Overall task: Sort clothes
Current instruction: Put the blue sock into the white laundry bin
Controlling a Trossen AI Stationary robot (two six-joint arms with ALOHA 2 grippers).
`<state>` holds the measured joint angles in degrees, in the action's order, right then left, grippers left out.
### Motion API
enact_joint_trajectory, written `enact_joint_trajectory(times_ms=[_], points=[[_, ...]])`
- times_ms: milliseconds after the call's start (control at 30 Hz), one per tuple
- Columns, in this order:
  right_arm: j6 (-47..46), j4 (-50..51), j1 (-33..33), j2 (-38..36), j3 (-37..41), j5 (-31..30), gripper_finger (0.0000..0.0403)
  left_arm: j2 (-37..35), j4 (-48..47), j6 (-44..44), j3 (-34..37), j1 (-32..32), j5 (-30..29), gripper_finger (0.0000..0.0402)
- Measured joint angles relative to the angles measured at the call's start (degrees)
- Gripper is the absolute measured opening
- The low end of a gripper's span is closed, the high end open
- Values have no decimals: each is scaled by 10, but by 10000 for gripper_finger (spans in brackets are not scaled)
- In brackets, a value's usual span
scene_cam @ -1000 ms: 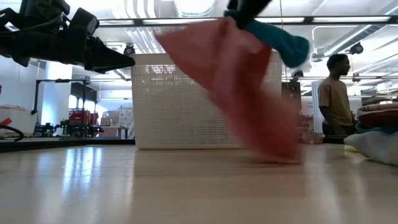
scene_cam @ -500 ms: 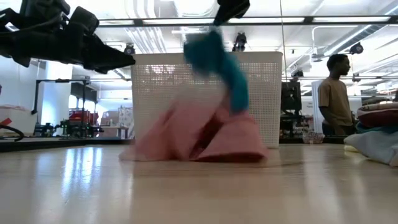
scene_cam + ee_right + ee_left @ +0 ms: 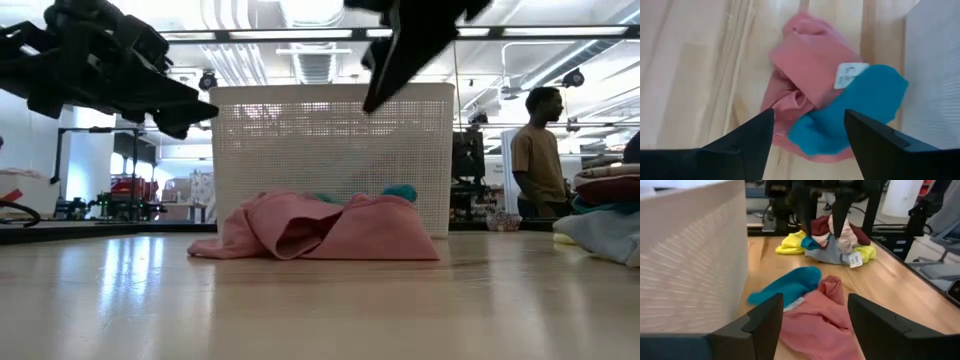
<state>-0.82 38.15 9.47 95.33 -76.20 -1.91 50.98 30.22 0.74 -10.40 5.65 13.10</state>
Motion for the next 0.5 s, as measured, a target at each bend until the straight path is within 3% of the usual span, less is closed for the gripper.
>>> enact_joint_trajectory(times_ms=[233, 500], points=[[-31, -71, 3, -17, 98, 3, 230, 126, 8, 58, -42, -13, -1, 205], [-13, -164, 4, -24, 209, -45, 220, 266, 12, 79, -95, -62, -6, 207]])
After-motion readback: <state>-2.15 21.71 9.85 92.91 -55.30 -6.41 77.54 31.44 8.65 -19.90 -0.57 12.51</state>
